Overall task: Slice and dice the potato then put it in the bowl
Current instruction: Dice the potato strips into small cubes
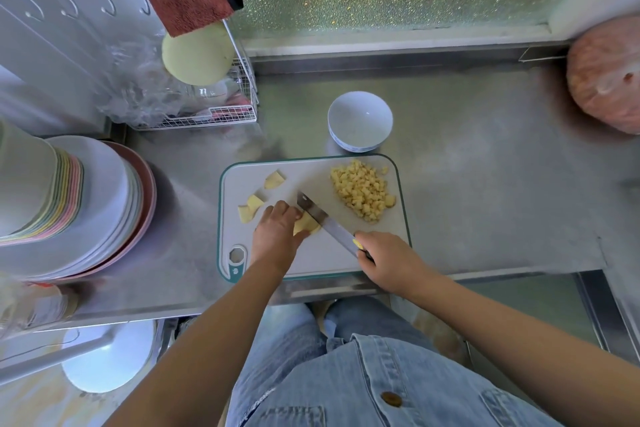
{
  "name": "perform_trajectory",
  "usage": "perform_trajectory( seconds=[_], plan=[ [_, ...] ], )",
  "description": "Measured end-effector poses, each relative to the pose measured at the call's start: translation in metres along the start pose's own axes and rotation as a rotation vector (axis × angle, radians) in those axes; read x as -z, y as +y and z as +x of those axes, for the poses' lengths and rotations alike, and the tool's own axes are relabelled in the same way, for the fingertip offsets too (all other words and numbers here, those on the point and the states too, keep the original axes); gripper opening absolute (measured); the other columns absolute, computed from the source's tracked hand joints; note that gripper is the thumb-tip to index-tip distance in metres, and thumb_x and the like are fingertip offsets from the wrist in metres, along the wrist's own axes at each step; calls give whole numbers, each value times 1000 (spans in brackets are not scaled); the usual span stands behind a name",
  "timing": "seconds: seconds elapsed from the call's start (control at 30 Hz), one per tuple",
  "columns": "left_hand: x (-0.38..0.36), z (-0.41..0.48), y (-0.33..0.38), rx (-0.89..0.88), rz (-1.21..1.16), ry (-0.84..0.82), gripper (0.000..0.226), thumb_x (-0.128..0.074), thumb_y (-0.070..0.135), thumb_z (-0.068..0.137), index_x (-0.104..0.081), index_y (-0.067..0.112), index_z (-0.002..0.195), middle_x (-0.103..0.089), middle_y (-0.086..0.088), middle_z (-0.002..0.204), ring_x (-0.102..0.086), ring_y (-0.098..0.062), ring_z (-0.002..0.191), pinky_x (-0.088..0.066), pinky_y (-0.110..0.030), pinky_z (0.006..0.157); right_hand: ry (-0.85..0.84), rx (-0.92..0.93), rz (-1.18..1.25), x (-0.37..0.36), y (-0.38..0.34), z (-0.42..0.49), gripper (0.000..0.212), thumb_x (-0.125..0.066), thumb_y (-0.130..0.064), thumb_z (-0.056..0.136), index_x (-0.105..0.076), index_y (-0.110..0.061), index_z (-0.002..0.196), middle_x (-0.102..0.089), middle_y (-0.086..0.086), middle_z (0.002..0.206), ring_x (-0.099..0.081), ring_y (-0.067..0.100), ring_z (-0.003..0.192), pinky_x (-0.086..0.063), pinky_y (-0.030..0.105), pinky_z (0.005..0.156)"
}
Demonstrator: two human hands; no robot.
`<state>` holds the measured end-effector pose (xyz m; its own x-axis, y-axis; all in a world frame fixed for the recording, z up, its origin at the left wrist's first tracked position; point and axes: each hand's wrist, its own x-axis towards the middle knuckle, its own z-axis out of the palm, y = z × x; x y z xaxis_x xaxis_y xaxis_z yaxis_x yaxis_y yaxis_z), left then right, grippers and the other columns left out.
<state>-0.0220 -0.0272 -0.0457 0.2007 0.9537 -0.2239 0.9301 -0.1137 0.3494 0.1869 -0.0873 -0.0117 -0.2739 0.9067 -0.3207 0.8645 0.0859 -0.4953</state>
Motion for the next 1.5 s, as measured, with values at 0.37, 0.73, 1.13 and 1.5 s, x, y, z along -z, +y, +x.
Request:
perform_trajectory(
  seconds=[0.37,0.73,1.13,1.5],
  plan=[
    [-4,1,4,-152,-93,2,33,-75,9,79,-71,13,111,-61,-9,108,-55,-30,99,-49,-41,85,47,-56,-15,2,8,-11,26,-46,-13,88,-29,-15,68,-34,-2,57,-32,17,51,-20,31,47],
    [-15,-19,38,332,-65,9,78,-65,70,70,-43,13,118,-45,-3,113,-47,-21,105,-49,-35,86,50,3,-43,9,14,-9,26,-47,-16,88,-30,-18,70,-32,-5,57,-37,20,53,-24,32,48],
    [-14,-15,19,124,-198,-24,60,-73,15,78,-49,12,132,-43,-9,126,-46,-27,114,-42,-32,98,58,-20,11,8,17,-26,30,-48,-13,88,-26,-17,68,-31,-4,55,-29,12,48,-21,30,47],
    [-17,-27,35,585,-476,225,12,-65,20,87,-71,13,95,-66,-7,96,-62,-24,82,-53,-34,77,-23,0,-26,-8,-10,-22,15,-43,-12,92,-30,-17,86,-39,-1,69,-41,23,60,-25,33,49]
  ],
)
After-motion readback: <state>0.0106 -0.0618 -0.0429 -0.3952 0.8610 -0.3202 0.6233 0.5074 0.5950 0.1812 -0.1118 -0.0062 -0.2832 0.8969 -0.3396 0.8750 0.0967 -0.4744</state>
